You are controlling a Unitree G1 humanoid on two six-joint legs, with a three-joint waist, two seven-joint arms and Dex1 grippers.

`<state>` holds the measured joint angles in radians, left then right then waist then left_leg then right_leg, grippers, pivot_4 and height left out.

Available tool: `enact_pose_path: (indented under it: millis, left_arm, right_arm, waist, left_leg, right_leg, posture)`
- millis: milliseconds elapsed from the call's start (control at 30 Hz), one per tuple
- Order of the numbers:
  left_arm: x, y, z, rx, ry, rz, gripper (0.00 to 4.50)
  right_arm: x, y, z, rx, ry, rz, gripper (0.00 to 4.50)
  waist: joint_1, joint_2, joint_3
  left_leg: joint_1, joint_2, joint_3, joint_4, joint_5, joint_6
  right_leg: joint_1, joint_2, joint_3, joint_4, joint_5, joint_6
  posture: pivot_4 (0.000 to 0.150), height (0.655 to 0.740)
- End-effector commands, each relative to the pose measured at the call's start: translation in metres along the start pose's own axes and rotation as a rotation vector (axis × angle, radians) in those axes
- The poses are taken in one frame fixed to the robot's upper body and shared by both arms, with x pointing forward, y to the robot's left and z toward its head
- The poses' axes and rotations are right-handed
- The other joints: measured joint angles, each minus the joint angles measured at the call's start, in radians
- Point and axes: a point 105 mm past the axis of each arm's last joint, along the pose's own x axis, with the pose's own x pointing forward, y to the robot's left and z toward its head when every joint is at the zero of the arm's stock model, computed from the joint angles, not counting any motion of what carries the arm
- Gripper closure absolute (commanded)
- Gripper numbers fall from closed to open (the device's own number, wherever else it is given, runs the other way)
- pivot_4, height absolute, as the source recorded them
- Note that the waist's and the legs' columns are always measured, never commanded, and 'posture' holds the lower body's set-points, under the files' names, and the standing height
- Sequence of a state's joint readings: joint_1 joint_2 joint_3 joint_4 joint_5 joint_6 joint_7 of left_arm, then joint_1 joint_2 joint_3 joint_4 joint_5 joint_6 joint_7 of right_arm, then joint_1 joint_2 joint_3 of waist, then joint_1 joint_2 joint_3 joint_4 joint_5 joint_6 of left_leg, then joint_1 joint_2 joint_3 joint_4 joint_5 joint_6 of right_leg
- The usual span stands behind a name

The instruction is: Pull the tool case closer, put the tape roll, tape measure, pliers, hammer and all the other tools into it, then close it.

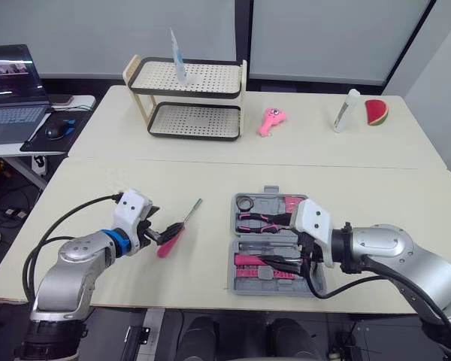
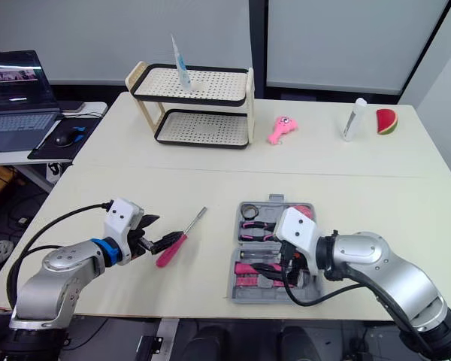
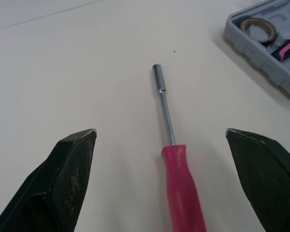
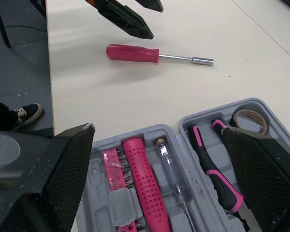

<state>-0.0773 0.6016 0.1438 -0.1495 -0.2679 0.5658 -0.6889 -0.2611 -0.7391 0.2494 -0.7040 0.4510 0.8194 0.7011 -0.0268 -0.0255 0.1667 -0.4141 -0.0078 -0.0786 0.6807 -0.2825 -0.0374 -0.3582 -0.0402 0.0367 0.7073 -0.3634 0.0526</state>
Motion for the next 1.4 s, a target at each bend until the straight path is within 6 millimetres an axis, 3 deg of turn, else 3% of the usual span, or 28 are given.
enact_pose_path:
  millis: [33,433,533,867,1033,1167,1267,1400]
  left_arm:
    - [0.005,-0.005,-0.005,0.022,0.002,-0.007,0.04]
    - [0.029,-0.015,-0.020,0.014,0.051,0.004,0.04]
    - [0.034,-0.016,-0.020,0.021,0.042,0.017,0.60]
    - [0.031,-0.014,-0.033,0.027,0.077,0.024,3.74]
    - [0.023,-0.014,-0.038,0.004,0.090,0.027,3.80]
    - [0.009,-0.006,-0.020,-0.016,0.038,0.036,3.80]
    - [-0.006,-0.009,-0.002,0.071,0.007,-0.034,3.80]
    - [-0.021,-0.044,0.036,0.306,-0.058,-0.273,3.80]
  right_arm:
    - [-0.001,0.000,0.007,-0.035,-0.029,-0.014,0.00]
    - [0.001,0.004,0.014,-0.039,-0.053,0.017,0.00]
    - [0.000,0.004,0.014,-0.040,-0.054,0.017,0.00]
    - [-0.001,0.004,0.014,-0.039,-0.046,0.011,0.00]
    - [-0.001,0.003,0.015,-0.040,-0.048,0.006,0.00]
    - [-0.002,-0.002,0.019,-0.055,-0.072,-0.024,0.00]
    - [-0.006,-0.005,0.021,-0.070,-0.085,-0.039,0.00]
    - [-0.022,-0.006,0.019,-0.119,-0.090,-0.028,0.00]
  waist:
    - [0.000,0.000,0.000]
    - [0.000,0.000,0.000]
    - [0.000,0.000,0.000]
    - [-0.001,0.000,0.000]
    - [-0.002,0.002,-0.001]
    - [-0.003,0.002,-0.001]
    - [-0.003,0.002,-0.001]
    - [0.006,0.003,-0.001]
  left_leg:
    - [0.000,0.000,0.000,0.000,0.000,0.000]
    - [0.000,0.000,0.000,0.000,0.000,0.000]
    - [0.000,0.000,0.000,0.000,0.000,0.000]
    - [0.000,0.000,0.000,0.000,0.000,0.000]
    - [0.001,0.000,0.000,0.000,0.000,0.000]
    - [0.001,0.000,0.000,-0.001,0.000,0.000]
    - [0.001,0.001,-0.001,-0.001,0.000,0.000]
    - [0.001,0.000,-0.001,-0.001,0.000,0.000]
  right_leg:
    - [0.000,0.000,0.000,0.000,0.000,0.000]
    - [0.000,0.001,0.000,0.001,0.000,0.000]
    - [0.000,0.001,0.000,0.001,0.000,0.000]
    - [0.000,0.001,0.000,0.001,0.000,0.000]
    - [0.000,0.000,0.000,0.000,0.000,0.000]
    - [0.000,0.000,0.000,0.001,0.000,0.000]
    - [0.000,0.000,0.000,0.000,0.000,0.000]
    - [0.002,0.000,0.000,-0.002,0.000,0.000]
  posture:
    - [0.150,0.7290]
    - [0.150,0.7290]
    - [0.150,0.7290]
    - [0.150,0.7290]
    - [0.150,0.7290]
    - [0.150,0.7290]
    - [0.150,0.7290]
    - [0.150,0.7290]
